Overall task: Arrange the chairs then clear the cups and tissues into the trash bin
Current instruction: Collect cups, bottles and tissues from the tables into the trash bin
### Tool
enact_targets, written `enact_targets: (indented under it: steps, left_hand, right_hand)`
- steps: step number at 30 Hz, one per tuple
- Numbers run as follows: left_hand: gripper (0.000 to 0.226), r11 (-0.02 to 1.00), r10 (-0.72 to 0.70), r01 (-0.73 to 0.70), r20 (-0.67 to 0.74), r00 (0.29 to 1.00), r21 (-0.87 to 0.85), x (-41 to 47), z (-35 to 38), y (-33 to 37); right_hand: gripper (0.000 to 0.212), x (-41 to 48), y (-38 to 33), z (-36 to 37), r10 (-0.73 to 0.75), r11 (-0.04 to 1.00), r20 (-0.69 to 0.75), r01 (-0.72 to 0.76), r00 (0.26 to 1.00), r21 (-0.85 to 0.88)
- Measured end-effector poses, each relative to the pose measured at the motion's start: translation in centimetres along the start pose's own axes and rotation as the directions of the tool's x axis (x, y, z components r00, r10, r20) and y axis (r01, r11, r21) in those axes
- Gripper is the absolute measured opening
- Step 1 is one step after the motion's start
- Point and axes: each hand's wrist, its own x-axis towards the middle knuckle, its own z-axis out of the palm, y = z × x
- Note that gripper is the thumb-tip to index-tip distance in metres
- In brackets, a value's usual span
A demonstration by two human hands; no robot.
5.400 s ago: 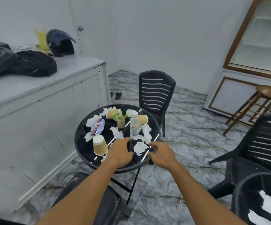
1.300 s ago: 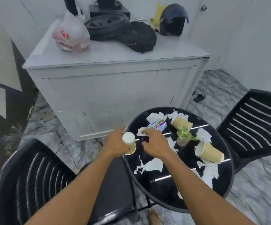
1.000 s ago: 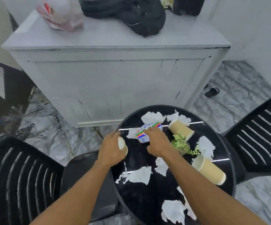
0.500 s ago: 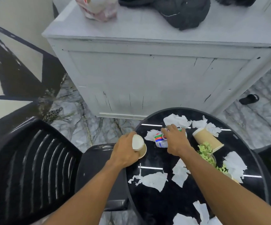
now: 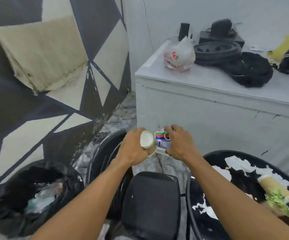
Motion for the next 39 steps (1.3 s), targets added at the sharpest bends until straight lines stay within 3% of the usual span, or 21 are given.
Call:
enact_targets:
  steps: [7, 12, 17, 22, 27, 33, 39]
  left_hand:
    - [0.063, 0.99, -0.112, 0.128, -0.248, 0.962, 0.052, -6.3, -13.4, -9.9]
    - [0.067, 0.949, -0.274, 0.311, -0.351, 0.896, 0.054, -11.5, -19.7, -17.6]
    - [0.075, 0.864, -0.45, 0.503, -0.409, 0.794, 0.026, -16.3, -23.1, -24.2]
    - [0.079, 0.733, -0.622, 0.68, -0.416, 0.663, -0.01, -19.6, -25.5, -31.7]
    - [0.076, 0.63, -0.723, 0.777, -0.38, 0.577, -0.018, -18.7, -27.4, -39.1]
    - [0.072, 0.544, -0.792, 0.838, -0.345, 0.504, -0.025, -15.0, -28.9, -46.6]
    - [0.086, 0.471, -0.843, 0.881, -0.321, 0.433, -0.048, -12.4, -29.7, -52.2]
  right_hand:
    - [0.077, 3.3, -17.6, 1.3, -0.199, 0.978, -0.054, 0.202, 0.978, 0.057]
    - [0.094, 5.5, -29.4, 3.8, -0.382, 0.923, 0.025, 0.38, 0.924, 0.052]
    - [0.095, 6.8, -38.0, 7.9, -0.5, 0.866, 0.12, 0.492, 0.858, 0.092]
    - [0.095, 9.0, -46.1, 13.4, -0.601, 0.799, 0.226, 0.582, 0.766, 0.15]
    - [0.094, 13.6, -52.4, 18.3, -0.625, 0.779, 0.314, 0.597, 0.715, 0.192]
    - [0.098, 19.2, -57.2, 23.5, -0.572, 0.819, 0.41, 0.525, 0.711, 0.231]
    - [0.112, 23.8, -61.4, 27.4, -0.61, 0.787, 0.486, 0.552, 0.626, 0.276]
